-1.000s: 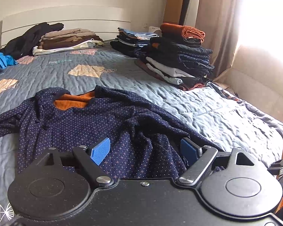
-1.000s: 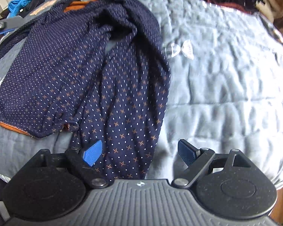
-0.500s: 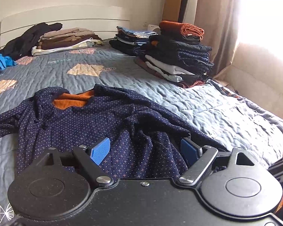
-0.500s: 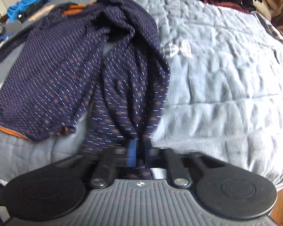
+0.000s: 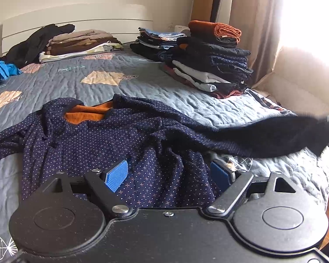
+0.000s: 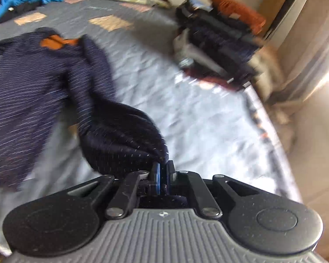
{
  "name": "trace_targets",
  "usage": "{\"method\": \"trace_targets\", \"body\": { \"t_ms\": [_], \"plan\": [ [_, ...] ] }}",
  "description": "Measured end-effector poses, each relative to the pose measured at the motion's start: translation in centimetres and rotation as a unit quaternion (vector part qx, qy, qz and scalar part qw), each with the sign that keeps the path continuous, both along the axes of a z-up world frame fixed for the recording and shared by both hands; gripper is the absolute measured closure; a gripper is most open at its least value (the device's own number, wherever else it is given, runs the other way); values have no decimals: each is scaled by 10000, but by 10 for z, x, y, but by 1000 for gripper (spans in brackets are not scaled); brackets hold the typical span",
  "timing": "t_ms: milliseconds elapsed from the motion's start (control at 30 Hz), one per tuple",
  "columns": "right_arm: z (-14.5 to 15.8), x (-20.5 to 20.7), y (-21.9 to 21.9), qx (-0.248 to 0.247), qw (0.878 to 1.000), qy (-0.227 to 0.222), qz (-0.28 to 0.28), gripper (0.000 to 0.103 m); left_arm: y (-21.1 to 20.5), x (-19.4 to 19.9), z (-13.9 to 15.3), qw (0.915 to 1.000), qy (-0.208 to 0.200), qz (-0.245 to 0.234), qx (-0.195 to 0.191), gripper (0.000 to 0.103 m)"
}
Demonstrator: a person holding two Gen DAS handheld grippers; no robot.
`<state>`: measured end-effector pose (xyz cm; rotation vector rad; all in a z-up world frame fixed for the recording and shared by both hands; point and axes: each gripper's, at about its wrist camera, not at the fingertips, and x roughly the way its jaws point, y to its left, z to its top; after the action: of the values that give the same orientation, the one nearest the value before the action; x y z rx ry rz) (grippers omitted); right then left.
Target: Fold clothes
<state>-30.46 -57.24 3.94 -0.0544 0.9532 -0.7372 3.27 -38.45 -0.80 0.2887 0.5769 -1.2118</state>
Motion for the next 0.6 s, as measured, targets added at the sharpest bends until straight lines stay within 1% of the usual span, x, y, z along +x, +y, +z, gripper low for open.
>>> {"method": "trace_targets", "body": {
  "t_ms": [133, 233, 333, 400, 433, 500, 533, 567, 600],
  "plan": [
    [18, 0, -39, -833, 9960, 117, -294, 98, -1, 3, -2, 10000, 6, 34, 46, 22],
    [23, 3, -72, -1150, 9919, 62, -545, 98, -2, 6, -6, 9999, 16, 57, 102, 22],
    [2, 16, -99, -1286, 9892, 365, -594, 97, -4, 9, -10, 9998, 11, 67, 173, 22],
    [-27, 27, -115, -1171, 9880, 809, -597, 97, -4, 10, -12, 9997, 18, 74, 217, 22],
    [-44, 32, -122, -1108, 9867, 1027, -602, 94, -4, 11, -13, 9997, 27, 79, 232, 22],
    [-75, 37, -132, -868, 9851, 1296, -725, 92, -3, 14, -13, 9996, 57, 94, 245, 22],
    [-84, 37, -134, -682, 9863, 1268, -803, 90, -3, 15, -14, 9996, 72, 103, 252, 22],
    [-89, 35, -137, -490, 9883, 1128, -905, 88, -3, 16, -14, 9996, 82, 116, 249, 22],
    [-90, 32, -138, -319, 9902, 898, -1021, 81, -2, 18, -14, 9996, 89, 130, 243, 22]
  ]
}}
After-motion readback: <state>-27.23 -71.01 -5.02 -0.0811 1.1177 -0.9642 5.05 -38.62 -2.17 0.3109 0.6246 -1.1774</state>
